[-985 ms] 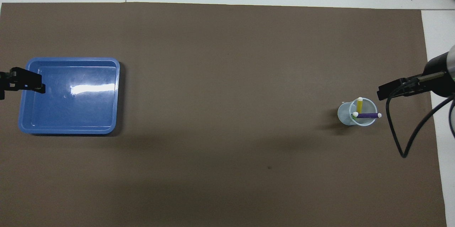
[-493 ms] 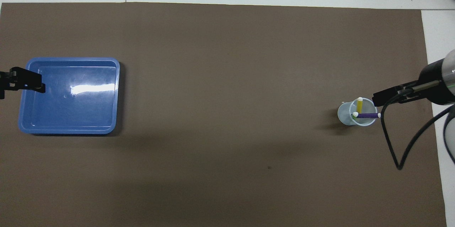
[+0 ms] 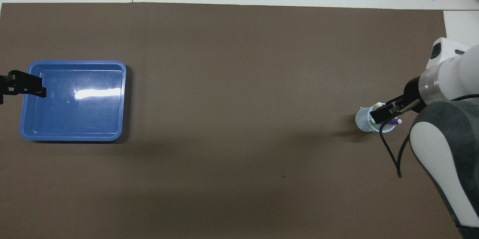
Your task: Right arm passes pens to left for tray arrangement
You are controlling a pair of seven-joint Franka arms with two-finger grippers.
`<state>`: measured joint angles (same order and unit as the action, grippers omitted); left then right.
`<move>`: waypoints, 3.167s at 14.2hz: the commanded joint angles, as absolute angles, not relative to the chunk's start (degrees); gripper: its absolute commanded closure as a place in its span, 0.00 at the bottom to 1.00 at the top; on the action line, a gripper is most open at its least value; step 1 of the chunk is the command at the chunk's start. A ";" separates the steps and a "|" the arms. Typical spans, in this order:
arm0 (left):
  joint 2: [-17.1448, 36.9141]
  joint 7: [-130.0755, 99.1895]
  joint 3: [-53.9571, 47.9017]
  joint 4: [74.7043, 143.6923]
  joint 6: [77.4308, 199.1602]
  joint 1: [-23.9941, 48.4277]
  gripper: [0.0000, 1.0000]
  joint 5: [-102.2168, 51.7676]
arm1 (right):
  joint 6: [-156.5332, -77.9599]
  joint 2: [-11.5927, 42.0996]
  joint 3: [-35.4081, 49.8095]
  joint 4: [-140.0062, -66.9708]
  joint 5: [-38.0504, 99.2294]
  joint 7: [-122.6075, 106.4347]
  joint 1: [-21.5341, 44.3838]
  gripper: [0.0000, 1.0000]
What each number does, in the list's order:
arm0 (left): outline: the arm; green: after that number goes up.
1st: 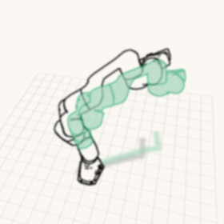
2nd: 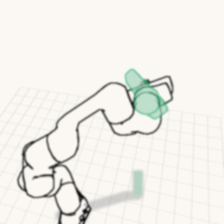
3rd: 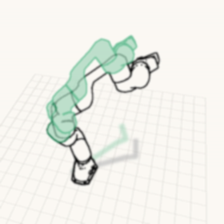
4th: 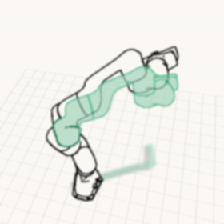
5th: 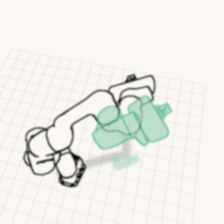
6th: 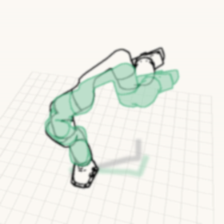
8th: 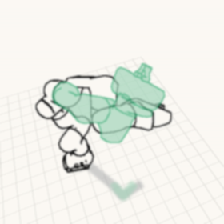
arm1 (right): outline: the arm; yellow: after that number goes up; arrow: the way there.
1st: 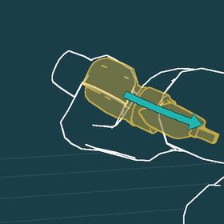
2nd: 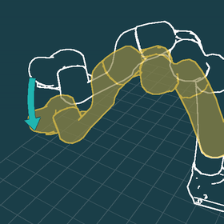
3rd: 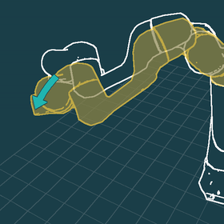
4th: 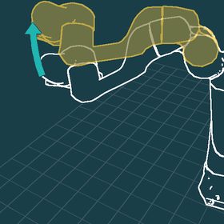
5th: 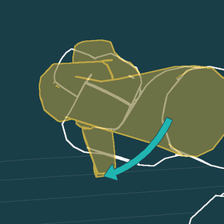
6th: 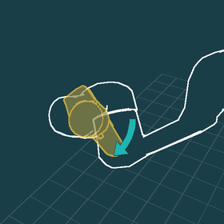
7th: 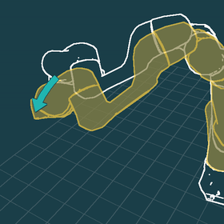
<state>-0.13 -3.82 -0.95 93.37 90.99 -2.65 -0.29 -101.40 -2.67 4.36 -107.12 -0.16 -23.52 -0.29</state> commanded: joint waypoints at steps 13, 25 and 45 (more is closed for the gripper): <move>-4.66 -3.78 -1.41 96.86 89.83 -2.11 0.00 -1.40 | -116.00 -2.64 4.48 -122.34 -1.49 -77.04 -0.44 0.00; -10.36 -5.18 -1.41 107.56 89.99 -2.20 0.00 -7.99 | -121.90 -1.93 4.48 -124.89 -4.92 -86.75 -2.19 0.07; -18.02 -52.27 -1.85 127.17 121.97 8.25 0.00 -35.77 | -123.40 -2.64 4.48 -127.71 -4.92 -86.92 -3.43 0.27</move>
